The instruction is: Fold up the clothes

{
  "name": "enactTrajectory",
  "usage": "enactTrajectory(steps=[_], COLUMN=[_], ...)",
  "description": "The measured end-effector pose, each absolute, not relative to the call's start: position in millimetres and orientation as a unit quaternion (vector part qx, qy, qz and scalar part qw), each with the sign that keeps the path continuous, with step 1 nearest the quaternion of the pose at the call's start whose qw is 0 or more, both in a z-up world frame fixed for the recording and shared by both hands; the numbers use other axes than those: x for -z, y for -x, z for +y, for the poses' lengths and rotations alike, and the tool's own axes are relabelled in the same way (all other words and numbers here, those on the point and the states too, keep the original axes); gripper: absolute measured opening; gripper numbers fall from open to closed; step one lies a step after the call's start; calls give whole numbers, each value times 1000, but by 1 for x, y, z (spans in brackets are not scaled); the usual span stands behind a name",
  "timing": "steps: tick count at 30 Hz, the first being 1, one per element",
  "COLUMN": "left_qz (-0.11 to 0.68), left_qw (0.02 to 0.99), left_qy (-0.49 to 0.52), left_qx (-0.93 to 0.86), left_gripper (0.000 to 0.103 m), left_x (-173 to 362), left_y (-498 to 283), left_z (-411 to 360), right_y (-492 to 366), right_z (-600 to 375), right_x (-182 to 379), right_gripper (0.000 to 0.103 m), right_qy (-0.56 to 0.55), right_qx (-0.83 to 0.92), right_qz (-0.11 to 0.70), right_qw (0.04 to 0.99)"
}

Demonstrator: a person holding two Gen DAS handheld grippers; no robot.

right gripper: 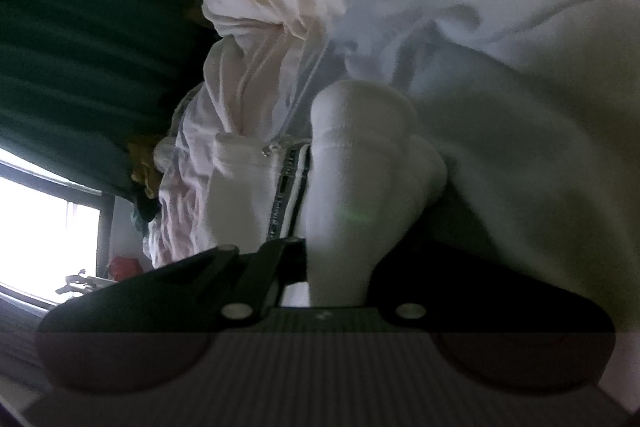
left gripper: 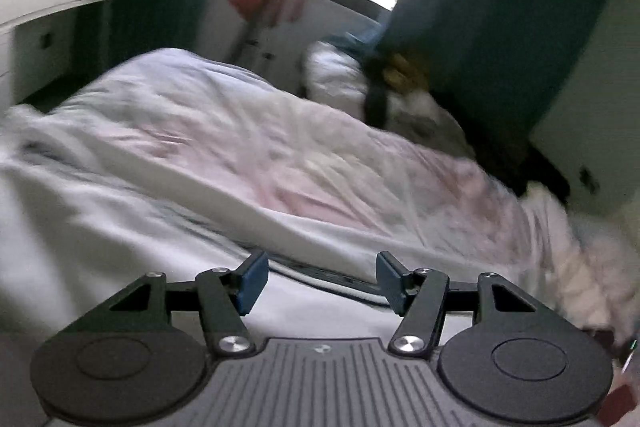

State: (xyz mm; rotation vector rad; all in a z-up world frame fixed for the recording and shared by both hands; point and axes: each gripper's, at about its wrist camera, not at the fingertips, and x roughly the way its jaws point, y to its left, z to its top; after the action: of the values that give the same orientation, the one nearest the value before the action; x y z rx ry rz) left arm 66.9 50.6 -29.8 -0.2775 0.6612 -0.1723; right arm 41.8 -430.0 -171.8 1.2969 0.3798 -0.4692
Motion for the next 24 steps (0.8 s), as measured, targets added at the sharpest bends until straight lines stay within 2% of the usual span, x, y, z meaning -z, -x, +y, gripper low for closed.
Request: enactTrajectory(steps=[4,10,24], left_qz=[349,377,380], left_qw=[927,919,917], left_qy=[77,28,17], left_qx=[111,111,119], left_gripper=[62,62,61], left_x=[65,109,122], left_y=[-91,-105,-108], left_z=[-4,-25,-19], right_y=[-43,-46,-51], right_z=[-427,-424,-413], right_x=[166,159,137], right_gripper=[10,10,10], right_qy=[-580,-553,-499], right_qx=[217,222,233], right_qz=[174,180,170], right_qw=[766,782,817])
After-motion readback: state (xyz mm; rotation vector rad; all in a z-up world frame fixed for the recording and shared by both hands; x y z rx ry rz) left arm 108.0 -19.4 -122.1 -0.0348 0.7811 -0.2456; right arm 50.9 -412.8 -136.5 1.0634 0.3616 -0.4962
